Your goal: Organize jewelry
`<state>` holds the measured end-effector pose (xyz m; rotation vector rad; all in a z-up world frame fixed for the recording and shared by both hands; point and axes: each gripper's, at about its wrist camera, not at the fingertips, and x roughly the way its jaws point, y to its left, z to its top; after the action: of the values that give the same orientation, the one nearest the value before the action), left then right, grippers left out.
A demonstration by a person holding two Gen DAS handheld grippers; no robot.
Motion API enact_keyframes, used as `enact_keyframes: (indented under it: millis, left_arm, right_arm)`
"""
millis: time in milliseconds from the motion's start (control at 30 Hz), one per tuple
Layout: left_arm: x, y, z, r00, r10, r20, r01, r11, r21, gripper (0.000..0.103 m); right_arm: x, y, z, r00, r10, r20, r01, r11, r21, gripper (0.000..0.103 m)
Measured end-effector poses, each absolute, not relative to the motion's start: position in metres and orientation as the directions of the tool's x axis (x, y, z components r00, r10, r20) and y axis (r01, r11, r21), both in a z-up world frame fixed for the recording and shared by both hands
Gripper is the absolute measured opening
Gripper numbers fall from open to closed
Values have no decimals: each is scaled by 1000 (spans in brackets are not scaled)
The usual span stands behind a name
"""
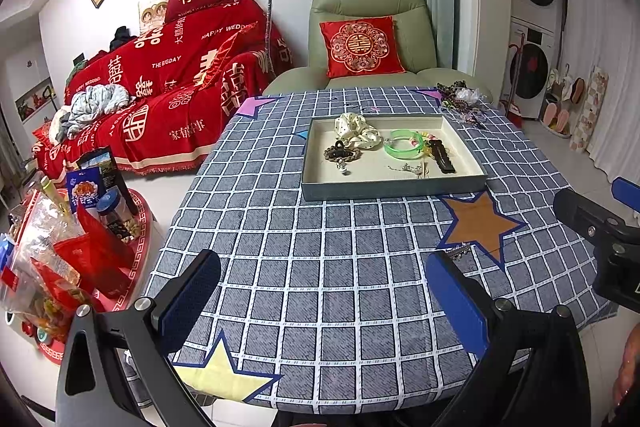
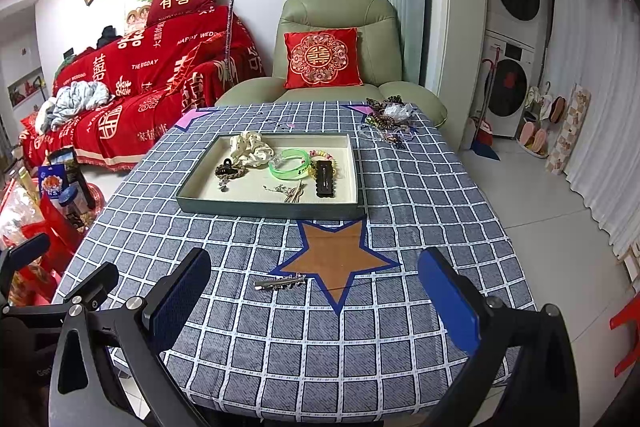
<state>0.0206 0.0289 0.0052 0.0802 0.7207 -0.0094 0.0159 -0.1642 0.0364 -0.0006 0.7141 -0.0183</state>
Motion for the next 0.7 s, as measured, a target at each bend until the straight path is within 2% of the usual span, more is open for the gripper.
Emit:
enact_keyframes:
  millis: [700]
  left_arm:
    - [21,28,7,753,21,-657,37,997,74,103]
  right_arm:
    - [16,-163,37,756,-18,-654,18,1000,-7,103]
